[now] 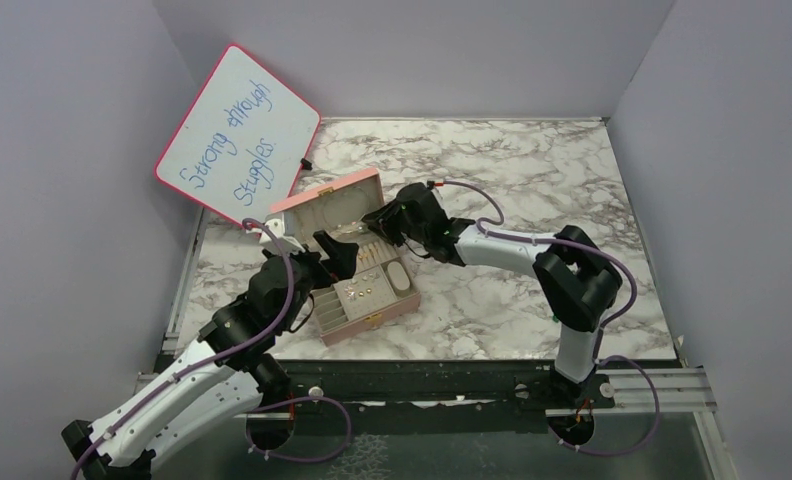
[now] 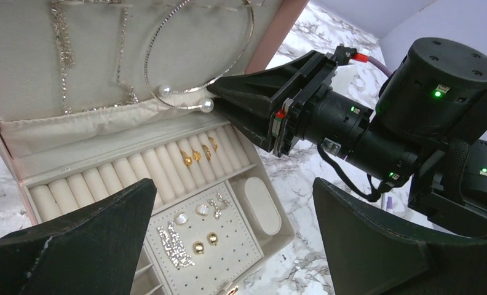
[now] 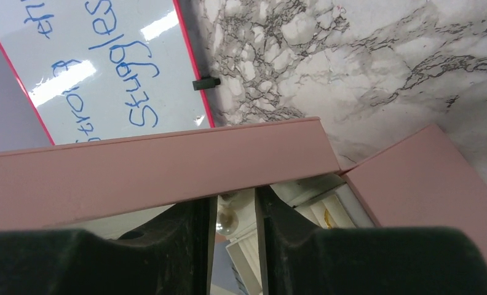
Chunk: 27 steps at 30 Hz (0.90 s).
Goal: Organize the mixed jewelry
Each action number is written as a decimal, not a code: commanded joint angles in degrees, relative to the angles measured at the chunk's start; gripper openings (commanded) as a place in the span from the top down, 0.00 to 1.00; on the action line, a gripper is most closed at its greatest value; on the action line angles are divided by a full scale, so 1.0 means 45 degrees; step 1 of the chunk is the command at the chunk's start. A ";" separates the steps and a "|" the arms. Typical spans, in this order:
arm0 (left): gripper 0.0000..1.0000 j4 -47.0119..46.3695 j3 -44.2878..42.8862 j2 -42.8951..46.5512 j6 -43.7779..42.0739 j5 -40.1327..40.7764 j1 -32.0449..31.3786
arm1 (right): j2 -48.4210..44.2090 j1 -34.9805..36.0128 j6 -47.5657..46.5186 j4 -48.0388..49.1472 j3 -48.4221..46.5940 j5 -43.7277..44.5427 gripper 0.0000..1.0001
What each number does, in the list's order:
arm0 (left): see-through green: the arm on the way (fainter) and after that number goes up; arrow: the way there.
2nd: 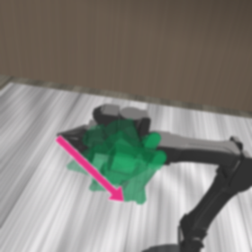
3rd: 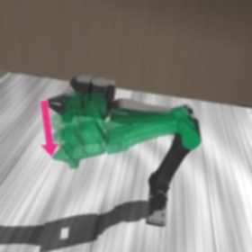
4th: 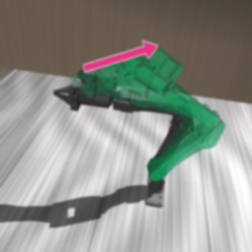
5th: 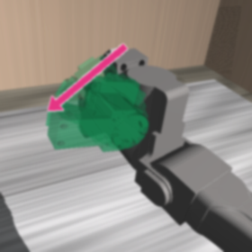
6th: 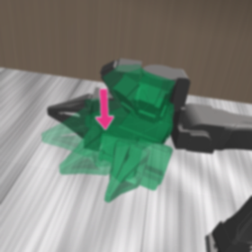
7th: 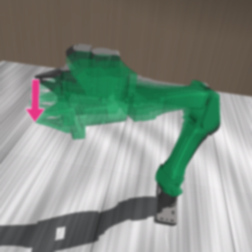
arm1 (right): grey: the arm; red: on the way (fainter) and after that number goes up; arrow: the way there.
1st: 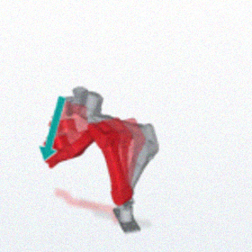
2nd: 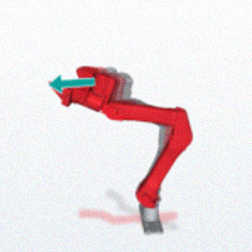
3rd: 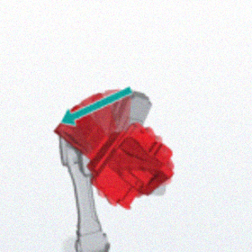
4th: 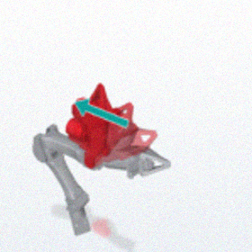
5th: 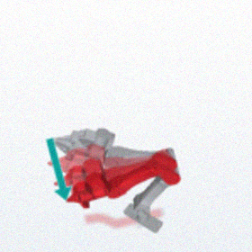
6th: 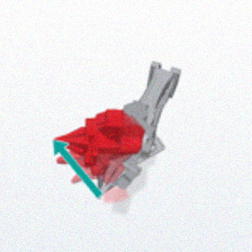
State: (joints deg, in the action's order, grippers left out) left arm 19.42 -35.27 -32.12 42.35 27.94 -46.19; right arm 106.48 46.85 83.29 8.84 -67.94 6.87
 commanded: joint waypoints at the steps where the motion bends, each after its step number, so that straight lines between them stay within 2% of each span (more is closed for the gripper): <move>1: 0.01 -0.0063 0.0223 -0.0105 0.0264 0.0430 0.0012 | 0.0763 0.0026 0.0333 -0.0687 -0.0584 -0.0295 0.69; 7: 0.01 -0.0092 0.0314 -0.0666 0.0795 0.0854 0.0012 | 0.0933 0.0047 0.0368 -0.1084 -0.0468 -0.0515 0.76; 11: 0.03 -0.0308 0.0421 -0.1326 0.1323 0.1167 0.0013 | 0.0809 0.0050 0.0271 -0.1111 -0.0256 -0.0457 0.88; 17: 0.21 -0.1779 0.0676 -0.2393 0.1687 0.1063 0.0018 | 0.0607 0.0032 0.0159 -0.0894 0.0170 -0.0563 0.99; 23: 0.48 -0.2759 0.0299 -0.3896 0.1658 0.1779 0.0040 | 0.0339 0.0035 -0.0325 -0.0532 0.0621 -0.0810 0.99; 27: 0.53 -0.3489 -0.0295 -0.5006 0.0761 0.2293 0.0031 | 0.0109 0.0038 -0.0807 -0.0370 0.0775 -0.0893 0.99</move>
State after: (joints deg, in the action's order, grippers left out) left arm 9.45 -33.08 -51.00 48.97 33.78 -46.19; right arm 107.98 46.85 83.42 10.94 -66.92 4.58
